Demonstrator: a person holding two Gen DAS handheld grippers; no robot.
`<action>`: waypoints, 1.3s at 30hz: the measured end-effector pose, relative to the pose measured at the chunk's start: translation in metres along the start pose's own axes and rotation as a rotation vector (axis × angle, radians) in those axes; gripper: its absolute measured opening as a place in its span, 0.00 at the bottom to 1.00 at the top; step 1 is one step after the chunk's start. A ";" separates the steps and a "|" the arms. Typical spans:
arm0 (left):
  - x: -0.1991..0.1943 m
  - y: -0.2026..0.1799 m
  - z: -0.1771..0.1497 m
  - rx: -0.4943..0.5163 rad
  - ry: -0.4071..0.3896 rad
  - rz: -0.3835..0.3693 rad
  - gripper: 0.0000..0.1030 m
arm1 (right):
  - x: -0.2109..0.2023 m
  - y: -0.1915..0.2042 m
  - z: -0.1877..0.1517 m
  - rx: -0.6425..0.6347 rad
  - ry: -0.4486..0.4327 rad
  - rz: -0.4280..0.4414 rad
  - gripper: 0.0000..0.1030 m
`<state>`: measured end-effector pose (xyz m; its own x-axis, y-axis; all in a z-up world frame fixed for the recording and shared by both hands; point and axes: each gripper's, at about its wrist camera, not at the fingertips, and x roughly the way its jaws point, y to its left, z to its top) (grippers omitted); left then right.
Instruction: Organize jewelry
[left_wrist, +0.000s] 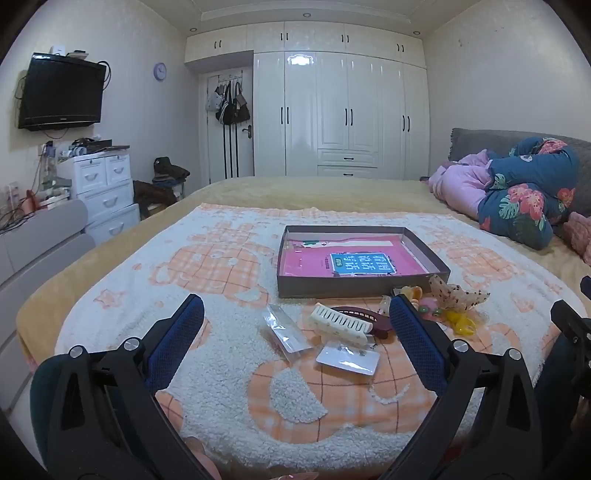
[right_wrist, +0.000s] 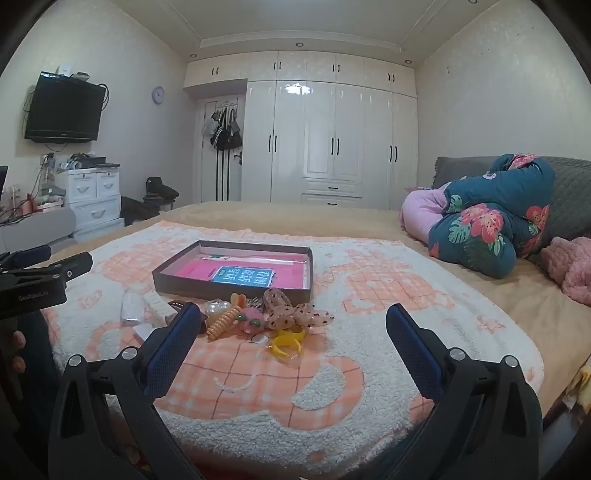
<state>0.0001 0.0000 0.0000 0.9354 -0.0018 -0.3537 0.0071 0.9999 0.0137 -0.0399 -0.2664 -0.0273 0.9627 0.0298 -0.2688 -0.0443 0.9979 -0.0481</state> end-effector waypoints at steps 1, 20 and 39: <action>0.000 0.000 0.000 0.002 0.000 0.000 0.89 | 0.001 0.000 0.000 -0.006 0.019 0.006 0.95; 0.000 -0.007 -0.002 -0.001 -0.002 -0.003 0.89 | 0.005 -0.005 -0.001 0.005 0.014 0.021 0.95; 0.003 -0.005 -0.001 0.003 0.001 -0.007 0.89 | 0.004 -0.003 -0.001 0.006 0.011 0.026 0.95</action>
<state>0.0028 -0.0048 -0.0025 0.9348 -0.0086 -0.3551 0.0146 0.9998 0.0140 -0.0361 -0.2691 -0.0297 0.9582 0.0555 -0.2807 -0.0680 0.9971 -0.0350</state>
